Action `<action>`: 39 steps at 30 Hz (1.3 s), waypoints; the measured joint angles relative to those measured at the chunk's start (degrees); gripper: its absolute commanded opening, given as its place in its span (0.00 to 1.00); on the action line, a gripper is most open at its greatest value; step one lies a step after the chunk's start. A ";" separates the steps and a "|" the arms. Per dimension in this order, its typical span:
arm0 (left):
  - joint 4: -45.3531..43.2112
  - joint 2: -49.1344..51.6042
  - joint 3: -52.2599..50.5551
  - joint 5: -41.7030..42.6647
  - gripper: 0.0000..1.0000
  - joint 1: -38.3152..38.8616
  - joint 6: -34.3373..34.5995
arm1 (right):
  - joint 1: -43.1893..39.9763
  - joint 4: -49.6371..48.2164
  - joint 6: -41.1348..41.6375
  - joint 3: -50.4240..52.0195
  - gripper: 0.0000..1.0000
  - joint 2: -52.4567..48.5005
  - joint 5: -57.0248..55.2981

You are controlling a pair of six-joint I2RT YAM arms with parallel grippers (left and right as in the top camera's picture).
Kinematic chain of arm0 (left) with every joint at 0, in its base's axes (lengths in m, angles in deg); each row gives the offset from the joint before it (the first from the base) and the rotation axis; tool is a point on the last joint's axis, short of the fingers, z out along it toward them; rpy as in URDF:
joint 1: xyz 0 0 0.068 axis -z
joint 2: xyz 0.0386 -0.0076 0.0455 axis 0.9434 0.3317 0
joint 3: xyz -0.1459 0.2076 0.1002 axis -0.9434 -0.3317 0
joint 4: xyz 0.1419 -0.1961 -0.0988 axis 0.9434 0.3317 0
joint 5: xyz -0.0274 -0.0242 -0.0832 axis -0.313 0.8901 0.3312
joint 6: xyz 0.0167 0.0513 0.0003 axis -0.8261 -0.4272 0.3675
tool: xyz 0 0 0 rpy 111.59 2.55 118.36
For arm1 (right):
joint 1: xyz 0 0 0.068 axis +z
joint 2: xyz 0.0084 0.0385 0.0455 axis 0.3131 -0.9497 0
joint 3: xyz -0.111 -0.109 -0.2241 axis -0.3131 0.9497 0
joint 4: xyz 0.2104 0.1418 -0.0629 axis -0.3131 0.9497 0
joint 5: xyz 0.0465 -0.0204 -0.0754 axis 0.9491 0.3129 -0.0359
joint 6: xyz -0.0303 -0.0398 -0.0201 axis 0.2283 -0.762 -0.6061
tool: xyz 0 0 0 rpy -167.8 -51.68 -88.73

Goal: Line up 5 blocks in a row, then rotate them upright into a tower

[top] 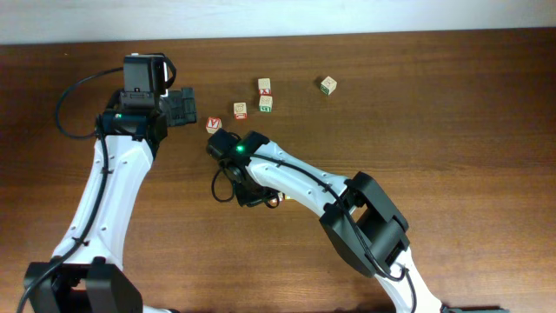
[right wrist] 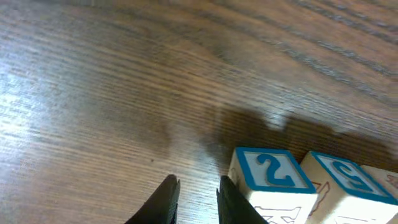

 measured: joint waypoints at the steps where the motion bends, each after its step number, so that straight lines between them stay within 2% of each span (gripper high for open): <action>1: 0.00 0.00 0.00 0.00 0.99 0.00 0.00 | -0.15 0.00 0.50 0.00 0.22 0.00 -0.15; 19: 0.00 0.00 0.00 0.00 0.99 0.00 0.00 | -3.93 1.03 5.16 0.00 0.23 0.00 -1.38; 24: 0.00 0.00 0.00 0.00 0.99 0.00 0.00 | -4.28 4.83 5.18 -1.66 0.23 0.24 -1.40; 29: 0.00 0.02 0.00 0.00 0.99 0.00 0.00 | -7.30 7.52 4.22 -2.99 0.23 9.42 -1.95; 33: -0.02 0.00 0.00 0.00 0.99 0.00 0.00 | -14.75 12.94 1.36 -4.94 0.22 18.53 -2.75; 39: 0.00 0.02 0.00 0.02 0.99 0.00 0.00 | -26.58 11.52 -7.96 3.89 0.22 18.18 -1.27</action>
